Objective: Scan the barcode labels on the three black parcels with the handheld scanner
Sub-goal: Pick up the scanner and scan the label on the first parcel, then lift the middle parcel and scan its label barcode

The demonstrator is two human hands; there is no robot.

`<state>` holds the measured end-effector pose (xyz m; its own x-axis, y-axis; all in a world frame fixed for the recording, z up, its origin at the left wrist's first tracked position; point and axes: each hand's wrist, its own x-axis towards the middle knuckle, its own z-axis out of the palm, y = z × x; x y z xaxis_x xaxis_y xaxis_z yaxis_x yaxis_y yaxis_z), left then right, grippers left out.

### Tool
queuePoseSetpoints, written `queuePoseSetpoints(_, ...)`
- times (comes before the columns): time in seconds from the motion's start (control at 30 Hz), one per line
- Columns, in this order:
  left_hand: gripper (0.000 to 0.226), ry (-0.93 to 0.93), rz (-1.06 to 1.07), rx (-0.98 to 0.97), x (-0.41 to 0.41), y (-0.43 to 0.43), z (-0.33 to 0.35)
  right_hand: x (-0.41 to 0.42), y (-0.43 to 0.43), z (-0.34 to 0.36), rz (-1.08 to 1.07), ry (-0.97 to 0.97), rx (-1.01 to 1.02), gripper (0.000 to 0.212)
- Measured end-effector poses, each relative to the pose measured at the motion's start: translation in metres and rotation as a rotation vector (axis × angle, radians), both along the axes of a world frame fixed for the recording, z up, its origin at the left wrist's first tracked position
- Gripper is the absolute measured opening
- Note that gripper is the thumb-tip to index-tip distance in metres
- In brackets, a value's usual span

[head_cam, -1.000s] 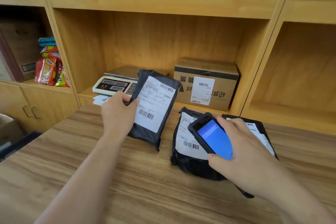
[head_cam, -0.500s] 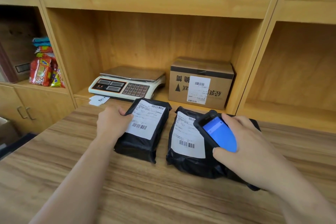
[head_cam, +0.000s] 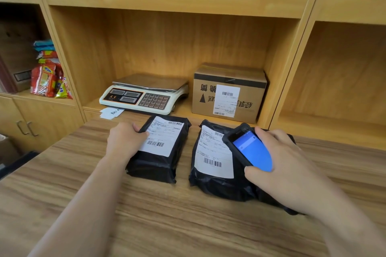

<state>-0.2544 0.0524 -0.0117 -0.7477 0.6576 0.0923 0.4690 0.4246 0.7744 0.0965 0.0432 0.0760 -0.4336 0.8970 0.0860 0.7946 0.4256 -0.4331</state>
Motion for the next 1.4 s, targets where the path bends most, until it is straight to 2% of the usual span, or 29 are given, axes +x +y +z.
queuePoseSetpoints(0.1,0.037,0.030,-0.021,-0.039,-0.002,-0.001,0.002,-0.001,0.000,0.000,-0.007,-0.008,0.003,0.084)
queuePoseSetpoints(0.2,0.048,0.086,-0.033,-0.080,-0.001,-0.004,0.008,-0.001,0.000,0.000,-0.003,-0.006,0.002,0.089)
queuePoseSetpoints(0.37,0.059,0.223,-0.037,-0.002,0.020,0.001,0.021,0.001,0.002,-0.001,0.002,0.000,0.014,0.092)
queuePoseSetpoints(0.63,0.035,0.439,-0.374,0.127,0.091,0.004,0.039,0.004,0.007,-0.002,0.022,-0.009,0.006,0.096)
queuePoseSetpoints(0.73,0.037,0.464,-0.468,0.128,0.116,0.002,0.044,0.006,0.009,-0.002,0.005,-0.019,0.027,0.096)
queuePoseSetpoints(0.93,0.048,0.347,-0.512,0.010,0.143,0.010,0.041,0.017,0.016,-0.002,-0.022,-0.023,0.056,0.101)
queuePoseSetpoints(1.07,0.067,0.281,-0.541,-0.118,0.150,0.019,0.026,0.028,0.020,0.001,-0.025,-0.017,0.030,0.096)
queuePoseSetpoints(1.2,0.074,0.183,-0.513,-0.117,0.143,0.024,0.027,0.040,0.026,0.005,-0.054,-0.013,0.031,0.095)
queuePoseSetpoints(1.3,0.066,0.046,-0.472,-0.120,0.135,0.029,0.026,0.046,0.029,0.009,-0.084,-0.017,0.040,0.090)
queuePoseSetpoints(1.4,0.051,0.036,-0.448,-0.158,0.132,0.033,0.024,0.048,0.030,0.010,-0.090,-0.027,0.042,0.079)
